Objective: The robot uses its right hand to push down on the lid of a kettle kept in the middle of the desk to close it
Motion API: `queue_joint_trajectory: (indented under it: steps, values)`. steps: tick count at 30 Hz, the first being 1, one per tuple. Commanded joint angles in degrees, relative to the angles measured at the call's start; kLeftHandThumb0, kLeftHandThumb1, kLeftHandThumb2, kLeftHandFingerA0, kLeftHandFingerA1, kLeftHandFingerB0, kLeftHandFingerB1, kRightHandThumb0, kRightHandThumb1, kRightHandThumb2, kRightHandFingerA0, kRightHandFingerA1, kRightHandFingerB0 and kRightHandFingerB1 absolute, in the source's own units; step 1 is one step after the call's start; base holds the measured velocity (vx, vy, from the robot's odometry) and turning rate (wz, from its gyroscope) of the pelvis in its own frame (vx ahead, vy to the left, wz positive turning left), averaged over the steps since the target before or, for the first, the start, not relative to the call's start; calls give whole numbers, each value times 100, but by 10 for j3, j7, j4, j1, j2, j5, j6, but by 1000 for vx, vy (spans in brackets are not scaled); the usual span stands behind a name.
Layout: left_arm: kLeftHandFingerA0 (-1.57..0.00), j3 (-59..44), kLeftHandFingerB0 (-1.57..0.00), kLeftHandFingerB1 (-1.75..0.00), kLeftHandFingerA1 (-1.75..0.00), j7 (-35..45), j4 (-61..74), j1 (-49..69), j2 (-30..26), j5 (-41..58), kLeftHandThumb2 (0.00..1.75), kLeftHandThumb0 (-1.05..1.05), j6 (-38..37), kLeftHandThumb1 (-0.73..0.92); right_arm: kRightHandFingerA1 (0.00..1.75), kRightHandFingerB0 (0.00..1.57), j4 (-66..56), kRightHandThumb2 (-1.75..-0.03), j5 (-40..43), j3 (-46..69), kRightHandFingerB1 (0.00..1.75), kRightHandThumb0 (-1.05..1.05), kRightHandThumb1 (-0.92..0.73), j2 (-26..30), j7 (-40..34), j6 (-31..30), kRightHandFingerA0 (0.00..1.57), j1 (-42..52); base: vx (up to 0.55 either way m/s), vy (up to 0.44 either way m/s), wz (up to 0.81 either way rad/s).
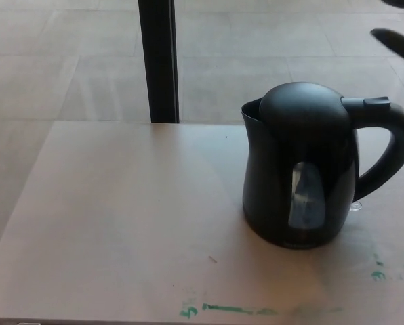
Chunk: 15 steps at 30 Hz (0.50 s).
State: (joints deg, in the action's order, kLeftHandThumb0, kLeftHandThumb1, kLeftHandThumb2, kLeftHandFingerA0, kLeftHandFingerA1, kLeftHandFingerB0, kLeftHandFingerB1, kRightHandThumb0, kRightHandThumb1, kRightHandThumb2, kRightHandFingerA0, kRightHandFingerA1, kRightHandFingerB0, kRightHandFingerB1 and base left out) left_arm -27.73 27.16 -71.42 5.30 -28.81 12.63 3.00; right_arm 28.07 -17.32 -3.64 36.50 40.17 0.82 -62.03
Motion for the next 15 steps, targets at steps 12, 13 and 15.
queue_joint_trajectory:
  steps: [12,13,15]
  values:
    - [-48,2,-31,-34,-47,2,2,21,-1,5,61,-66,-17,68,45,10,-52,-74,169,445,34,-91,-92,73,-67,41,0,410,0,0,0]
    - [-50,-3,-31,-34,-51,6,1,23,2,11,60,-65,-16,67,55,9,-62,-119,168,470,50,-100,-78,58,-79,38,0,445,0,0,0]
    - [-47,-1,-27,-47,-59,-9,-6,22,6,7,90,-68,-21,53,63,12,-57,-112,169,507,55,-91,-69,29,-101,65,8,511,0,0,0]
